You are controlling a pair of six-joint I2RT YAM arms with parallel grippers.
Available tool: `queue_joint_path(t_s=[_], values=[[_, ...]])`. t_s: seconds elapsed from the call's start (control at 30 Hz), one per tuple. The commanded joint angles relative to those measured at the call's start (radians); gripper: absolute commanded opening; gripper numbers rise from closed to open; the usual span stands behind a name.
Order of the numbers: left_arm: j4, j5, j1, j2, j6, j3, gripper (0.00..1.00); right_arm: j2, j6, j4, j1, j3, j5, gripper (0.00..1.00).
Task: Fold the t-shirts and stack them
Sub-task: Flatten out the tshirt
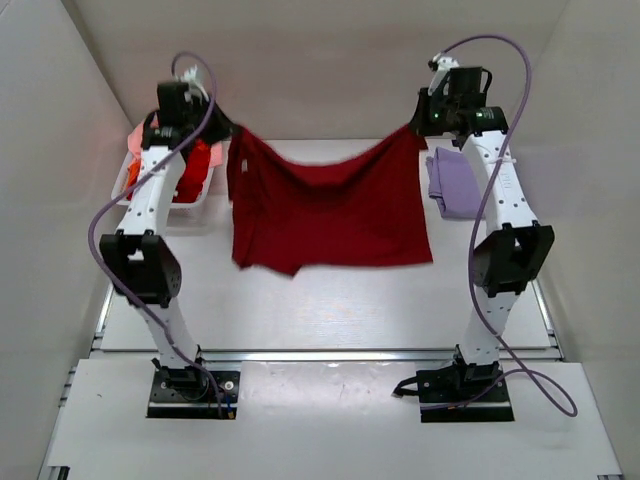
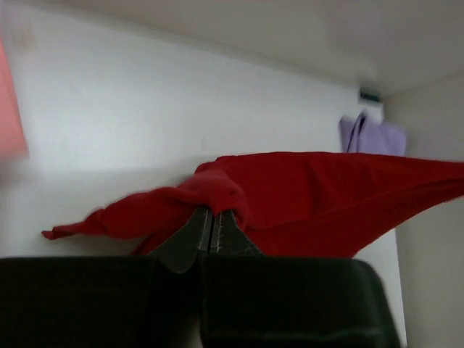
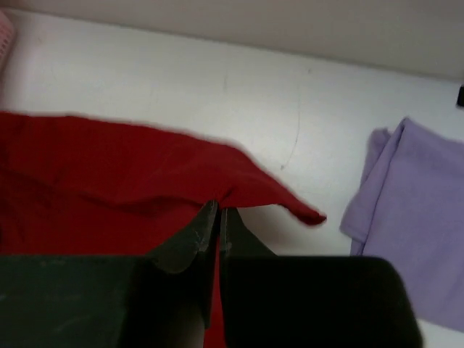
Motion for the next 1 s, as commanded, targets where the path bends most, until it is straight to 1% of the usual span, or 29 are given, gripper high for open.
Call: queue_joint_path(t_s=[0.0, 0.03, 0.07, 0.1, 0.13, 0.17, 0.2, 0.23, 0.27, 0.33, 0.37, 0.4, 0.43, 0.47, 0.5, 0.53, 0.57, 0.6, 0.63, 0.67, 0.7, 0.73, 0.77, 0.83, 0.9, 0.93, 0.97], values=[[-0.035, 0.047, 0.032, 0.004, -0.022, 0.407, 0.0, -0.131, -0.023, 0.087, -0.022, 0.143, 0.024, 0.0], [-0.052, 0.068, 0.029, 0.009, -0.045, 0.485, 0.0, -0.149, 0.002, 0.095, -0.03, 0.138, 0.026, 0.0], [-0.037, 0.065, 0.029, 0.001, -0.051, 0.492, 0.0, -0.151, 0.004, 0.092, -0.052, 0.136, 0.004, 0.0], [-0.002, 0.077, 0.061, -0.032, -0.062, 0.445, 0.0, -0.16, 0.005, 0.083, -0.053, 0.128, -0.006, 0.0], [0.012, 0.081, 0.064, -0.054, -0.065, 0.406, 0.0, -0.165, -0.001, 0.077, -0.07, 0.116, -0.011, 0.0], [0.037, 0.084, 0.052, -0.098, -0.056, 0.315, 0.0, -0.166, -0.001, 0.073, -0.075, 0.078, -0.025, 0.0], [0.048, 0.084, 0.053, -0.152, -0.045, 0.259, 0.0, -0.186, -0.007, 0.068, -0.079, 0.026, -0.025, 0.0], [0.081, 0.079, 0.044, -0.21, -0.041, 0.136, 0.0, -0.194, -0.013, 0.069, -0.079, -0.009, -0.039, 0.0], [0.118, 0.072, 0.011, -0.245, -0.03, -0.005, 0.0, -0.215, -0.018, 0.077, -0.075, -0.102, -0.04, 0.0], [0.178, 0.041, 0.0, -0.394, -0.021, -0.35, 0.0, -0.298, -0.007, 0.118, -0.05, -0.334, -0.027, 0.0], [0.222, 0.033, -0.002, -0.434, -0.028, -0.442, 0.0, -0.323, -0.004, 0.129, -0.032, -0.4, -0.029, 0.0], [0.25, 0.018, 0.001, -0.516, -0.034, -0.611, 0.0, -0.379, 0.011, 0.138, -0.026, -0.531, -0.013, 0.01], [0.253, 0.015, 0.009, -0.585, -0.047, -0.762, 0.18, -0.436, 0.033, 0.148, -0.008, -0.66, -0.013, 0.0], [0.247, 0.021, 0.032, -0.62, -0.045, -0.827, 0.32, -0.461, 0.051, 0.139, 0.009, -0.725, -0.01, 0.0], [0.226, 0.025, 0.032, -0.682, -0.035, -0.938, 0.58, -0.519, 0.088, 0.122, 0.02, -0.831, -0.025, 0.05], [0.198, 0.004, 0.03, -0.742, -0.025, -1.035, 0.72, -0.586, 0.121, 0.117, 0.023, -0.959, -0.054, 0.09], [0.184, -0.013, 0.023, -0.8, -0.022, -1.07, 0.79, -0.622, 0.143, 0.128, 0.028, -1.023, -0.065, 0.22], [0.174, -0.037, 0.015, -0.833, -0.021, -1.125, 0.87, -0.687, 0.18, 0.131, 0.031, -1.127, -0.08, 0.37], [0.158, -0.065, 0.006, -0.874, -0.015, -1.155, 0.9, -0.749, 0.198, 0.149, 0.022, -1.211, -0.095, 0.46], [0.154, -0.094, -0.003, -0.9, -0.018, -1.163, 0.92, -0.79, 0.201, 0.146, -0.004, -1.261, -0.108, 0.58], [0.149, -0.099, -0.011, -0.911, -0.016, -1.176, 0.93, -0.806, 0.201, 0.148, -0.038, -1.275, -0.112, 0.64], [0.161, -0.116, -0.005, -0.917, -0.012, -1.173, 0.93, -0.821, 0.192, 0.148, -0.049, -1.286, -0.124, 0.65], [0.163, -0.123, 0.0, -0.902, -0.008, -1.168, 0.93, -0.824, 0.186, 0.152, -0.1, -1.283, -0.14, 0.66], [0.186, -0.111, 0.003, -0.85, 0.005, -1.125, 0.89, -0.802, 0.163, 0.148, -0.162, -1.257, -0.149, 0.65], [0.19, -0.11, 0.003, -0.783, 0.027, -1.078, 0.87, -0.768, 0.157, 0.145, -0.165, -1.232, -0.123, 0.65], [0.193, -0.126, -0.011, -0.732, 0.045, -1.041, 0.84, -0.743, 0.149, 0.148, -0.164, -1.216, -0.111, 0.65], [0.202, -0.151, -0.01, -0.688, 0.053, -1.019, 0.82, -0.72, 0.148, 0.158, -0.161, -1.211, -0.1, 0.65]])
